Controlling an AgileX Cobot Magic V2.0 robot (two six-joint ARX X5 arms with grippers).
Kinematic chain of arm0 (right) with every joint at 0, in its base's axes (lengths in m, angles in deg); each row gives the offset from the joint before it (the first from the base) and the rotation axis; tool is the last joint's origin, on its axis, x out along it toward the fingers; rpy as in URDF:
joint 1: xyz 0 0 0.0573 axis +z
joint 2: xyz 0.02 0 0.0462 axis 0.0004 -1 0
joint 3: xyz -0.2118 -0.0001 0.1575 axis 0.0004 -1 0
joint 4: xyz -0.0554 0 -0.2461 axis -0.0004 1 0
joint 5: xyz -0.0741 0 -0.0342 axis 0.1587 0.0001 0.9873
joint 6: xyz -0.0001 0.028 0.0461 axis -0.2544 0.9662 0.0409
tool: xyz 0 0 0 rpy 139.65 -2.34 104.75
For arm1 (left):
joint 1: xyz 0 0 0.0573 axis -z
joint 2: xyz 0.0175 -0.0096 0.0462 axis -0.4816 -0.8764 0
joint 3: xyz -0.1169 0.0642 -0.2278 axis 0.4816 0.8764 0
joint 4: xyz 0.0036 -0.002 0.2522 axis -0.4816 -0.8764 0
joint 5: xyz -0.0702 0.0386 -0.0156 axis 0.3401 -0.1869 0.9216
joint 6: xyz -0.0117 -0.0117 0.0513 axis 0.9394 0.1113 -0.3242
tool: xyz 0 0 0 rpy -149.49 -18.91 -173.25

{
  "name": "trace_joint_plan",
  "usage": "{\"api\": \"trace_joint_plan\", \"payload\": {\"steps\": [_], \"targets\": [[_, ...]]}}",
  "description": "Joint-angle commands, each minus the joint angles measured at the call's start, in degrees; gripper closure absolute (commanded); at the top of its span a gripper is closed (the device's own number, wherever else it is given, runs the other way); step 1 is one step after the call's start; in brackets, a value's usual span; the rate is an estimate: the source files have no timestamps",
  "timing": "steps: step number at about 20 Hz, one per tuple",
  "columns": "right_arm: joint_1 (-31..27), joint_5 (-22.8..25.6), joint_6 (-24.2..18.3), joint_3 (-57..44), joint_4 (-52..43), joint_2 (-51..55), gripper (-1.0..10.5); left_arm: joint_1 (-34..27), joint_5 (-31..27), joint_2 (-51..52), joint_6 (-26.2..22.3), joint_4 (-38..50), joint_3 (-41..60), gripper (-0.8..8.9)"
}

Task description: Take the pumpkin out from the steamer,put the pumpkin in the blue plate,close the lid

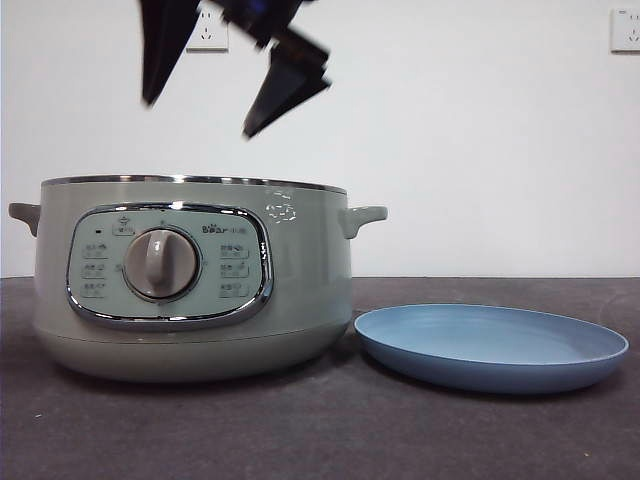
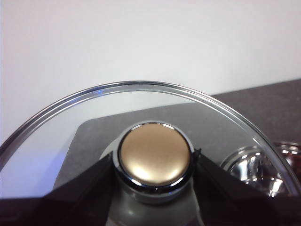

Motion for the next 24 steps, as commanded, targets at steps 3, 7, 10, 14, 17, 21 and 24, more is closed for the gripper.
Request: {"api": "trace_joint_plan", "payload": {"steps": [3,7,10,14,17,21,24], "targets": [[0.13,0.28,-1.27,-0.07,-1.09,-6.08,3.4,0.02,-0.09,0.39,-0.68,1.46,-1.11,8.22],[-0.02,0.11,-1.31,-0.07,-2.71,-9.81,3.5,0.02,-0.02,0.37,-0.68,1.05,-1.11,8.22],[-0.02,0.11,-1.31,-0.07,-3.80,-11.80,3.5,0.02,0.13,0.37,-0.68,1.03,-1.11,8.22],[0.15,0.20,-1.27,-0.07,-3.74,-12.37,8.0,0.02,0.15,0.37,-0.68,0.28,-1.11,8.22],[0.13,0.17,-1.25,-0.02,-3.76,-12.09,9.6,0.02,0.15,0.37,-0.68,-0.66,-1.11,8.22],[-0.20,0.35,-1.27,0.00,0.94,-5.70,9.6,0.02,1.20,-0.11,-0.55,0.31,-1.11,8.22],[-2.49,0.37,-1.27,0.00,9.64,3.82,9.6,0.04,5.90,-1.79,-0.46,4.04,-1.11,8.22]]}}
